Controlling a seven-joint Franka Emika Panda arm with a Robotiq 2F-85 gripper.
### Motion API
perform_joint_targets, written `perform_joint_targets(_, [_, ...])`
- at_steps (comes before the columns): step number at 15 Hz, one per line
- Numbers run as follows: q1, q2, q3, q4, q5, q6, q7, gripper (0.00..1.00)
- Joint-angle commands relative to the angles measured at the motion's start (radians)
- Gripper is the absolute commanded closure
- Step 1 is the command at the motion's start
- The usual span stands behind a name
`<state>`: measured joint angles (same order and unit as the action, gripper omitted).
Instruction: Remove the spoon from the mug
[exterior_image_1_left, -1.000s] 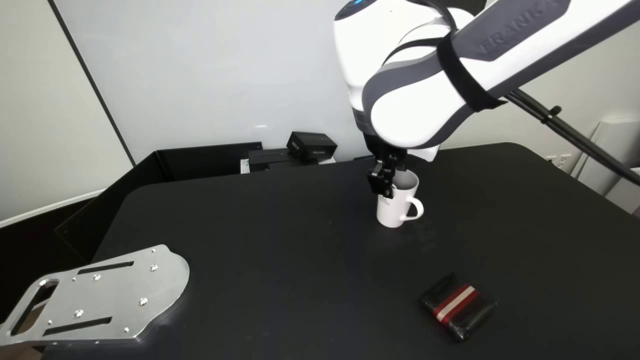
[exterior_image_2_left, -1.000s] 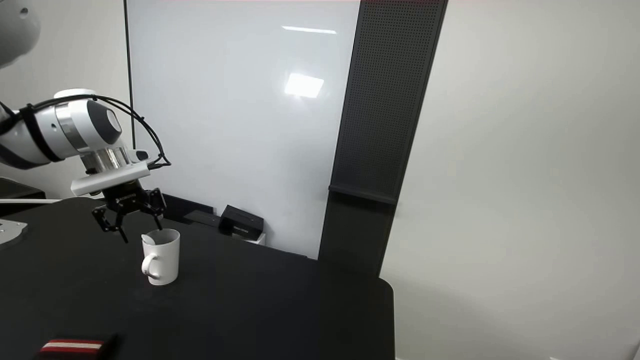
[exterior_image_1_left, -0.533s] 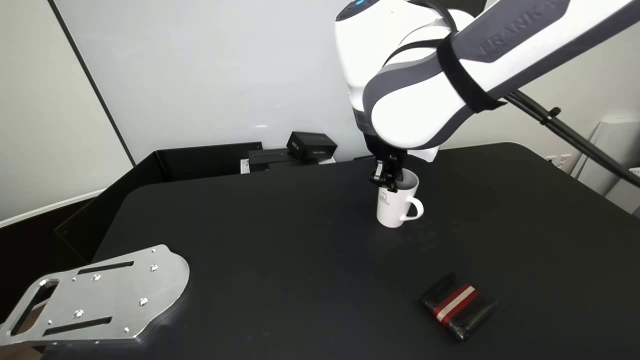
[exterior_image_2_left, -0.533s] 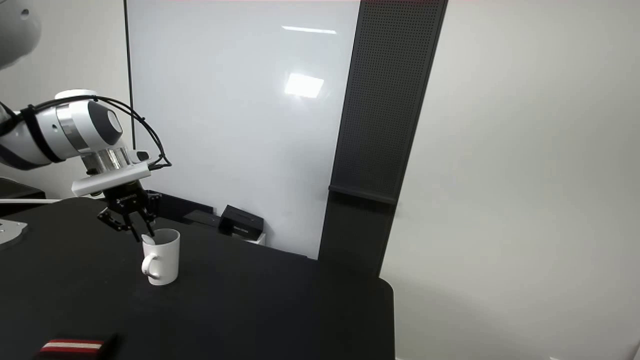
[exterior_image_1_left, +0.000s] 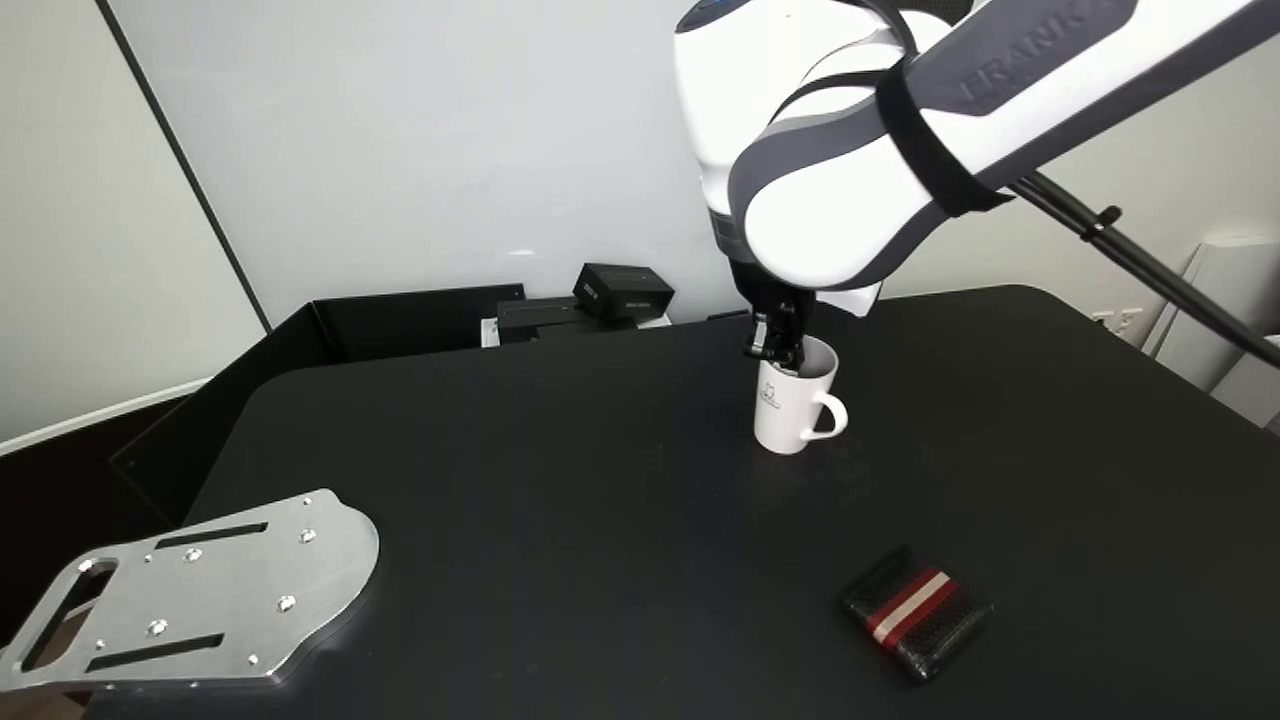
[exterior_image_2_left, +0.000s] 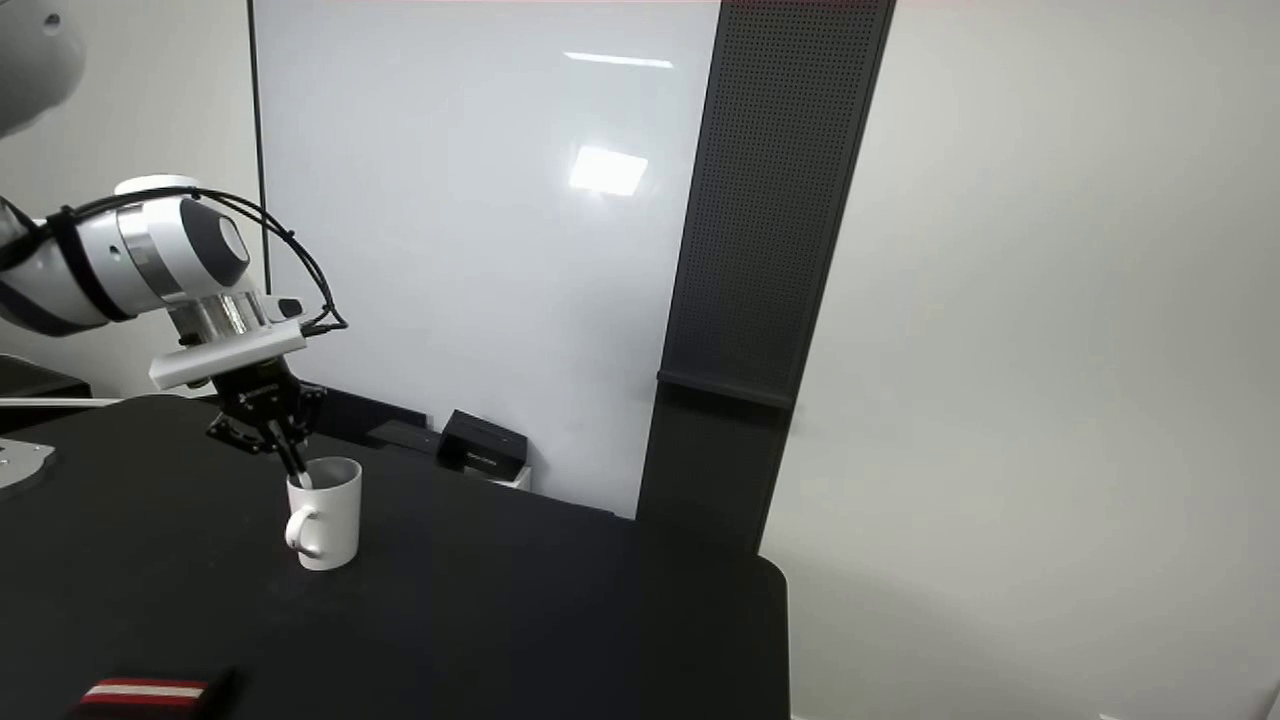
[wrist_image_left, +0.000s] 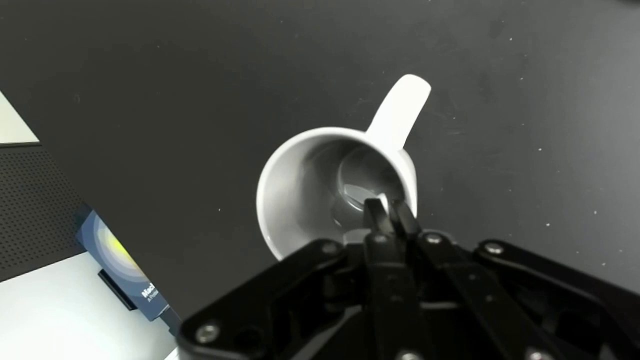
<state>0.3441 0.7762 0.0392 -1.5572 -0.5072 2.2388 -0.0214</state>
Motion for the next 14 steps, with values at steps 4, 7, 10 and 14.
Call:
perform_joint_targets(4, [0.005, -0.045, -0.021, 0.022, 0.008, -0.022, 0.022, 0.99])
perform_joint_targets(7, [0.007, -0.083, -0.031, 0.024, -0.003, -0.033, 0.024, 0.99])
perform_joint_targets(10, [0.004, -0.131, -0.041, 0.021, -0.016, -0.057, 0.022, 0.99])
perform_joint_targets(14, [-0.002, -0.198, -0.058, 0.01, -0.048, -0.09, 0.028, 0.99])
